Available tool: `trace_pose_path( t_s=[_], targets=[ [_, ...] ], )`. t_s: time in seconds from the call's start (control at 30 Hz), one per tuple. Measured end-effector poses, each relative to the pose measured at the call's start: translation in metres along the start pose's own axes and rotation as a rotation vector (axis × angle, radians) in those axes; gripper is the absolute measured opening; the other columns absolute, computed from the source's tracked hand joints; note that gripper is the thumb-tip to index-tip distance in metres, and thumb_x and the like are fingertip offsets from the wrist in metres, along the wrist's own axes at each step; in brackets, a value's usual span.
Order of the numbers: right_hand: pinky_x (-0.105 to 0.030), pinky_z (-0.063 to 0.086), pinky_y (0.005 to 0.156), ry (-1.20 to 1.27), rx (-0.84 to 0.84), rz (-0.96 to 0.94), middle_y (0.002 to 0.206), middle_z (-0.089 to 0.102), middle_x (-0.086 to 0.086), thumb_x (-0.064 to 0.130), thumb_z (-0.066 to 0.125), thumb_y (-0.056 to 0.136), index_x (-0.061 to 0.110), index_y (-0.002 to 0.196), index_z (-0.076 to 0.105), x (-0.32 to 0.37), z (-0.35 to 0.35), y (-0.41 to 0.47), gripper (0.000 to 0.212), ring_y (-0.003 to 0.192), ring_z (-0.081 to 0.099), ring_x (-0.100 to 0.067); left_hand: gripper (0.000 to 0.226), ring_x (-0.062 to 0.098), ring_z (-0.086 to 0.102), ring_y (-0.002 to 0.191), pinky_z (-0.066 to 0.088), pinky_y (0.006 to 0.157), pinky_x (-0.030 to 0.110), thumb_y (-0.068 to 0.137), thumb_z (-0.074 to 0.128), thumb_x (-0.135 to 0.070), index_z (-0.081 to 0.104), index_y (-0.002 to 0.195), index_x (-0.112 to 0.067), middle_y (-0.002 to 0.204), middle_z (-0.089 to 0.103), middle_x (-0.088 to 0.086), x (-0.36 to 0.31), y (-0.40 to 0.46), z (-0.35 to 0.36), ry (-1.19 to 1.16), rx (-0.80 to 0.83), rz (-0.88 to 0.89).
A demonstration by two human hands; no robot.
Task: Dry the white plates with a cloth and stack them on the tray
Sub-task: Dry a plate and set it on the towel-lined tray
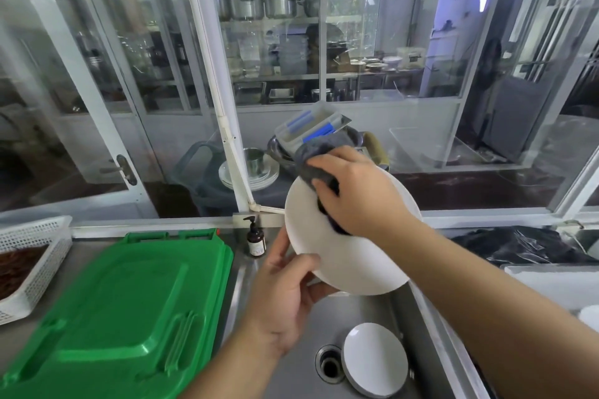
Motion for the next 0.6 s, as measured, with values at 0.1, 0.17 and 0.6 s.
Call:
trace_pose_path(
  t_s=[0.1,0.17,0.6],
  targets=[
    [-0.046,0.054,0.092,-0.099,-0.036,0.087,0.119,0.068,-0.008,0.022,0.067,0.092,0.020,0.126,0.072,-0.032,-0.010,0.008,0.034,0.105,0.064,-0.036,0.062,0.030,0.072,0.088,0.063,0.066,0.042,0.073,0.062,-0.001,0.068,0.131,-0.020,0.107,0.074,0.014,-0.011,0.002,-0.005,-0.022,-0.030,0.045],
    [-0.049,0.055,0.089,-0.155,-0.036,0.134,0.119,0.067,-0.010,0.022,0.066,0.093,0.021,0.128,0.070,-0.045,-0.014,0.003,0.035,0.104,0.064,-0.038,0.062,0.030,0.071,0.087,0.063,0.065,0.043,0.072,0.063,0.000,0.066,0.132,-0.018,0.104,0.074,0.013,-0.019,0.007,-0.009,-0.007,-0.033,0.081],
    [-0.033,0.055,0.089,0.072,0.093,-0.004,0.125,0.064,0.003,0.032,0.056,0.092,0.023,0.131,0.068,0.003,0.013,-0.066,0.041,0.108,0.063,-0.022,0.062,0.027,0.073,0.081,0.061,0.064,0.039,0.091,0.045,0.020,0.070,0.126,-0.024,0.102,0.075,0.017,-0.017,0.028,-0.009,0.128,-0.007,0.012]
  ],
)
Point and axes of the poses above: each hand's wrist, its own y-axis towards the middle knuckle, its own z-axis out of the palm, x = y × z, the point moved 5 cm from there along y, towards the middle knuckle
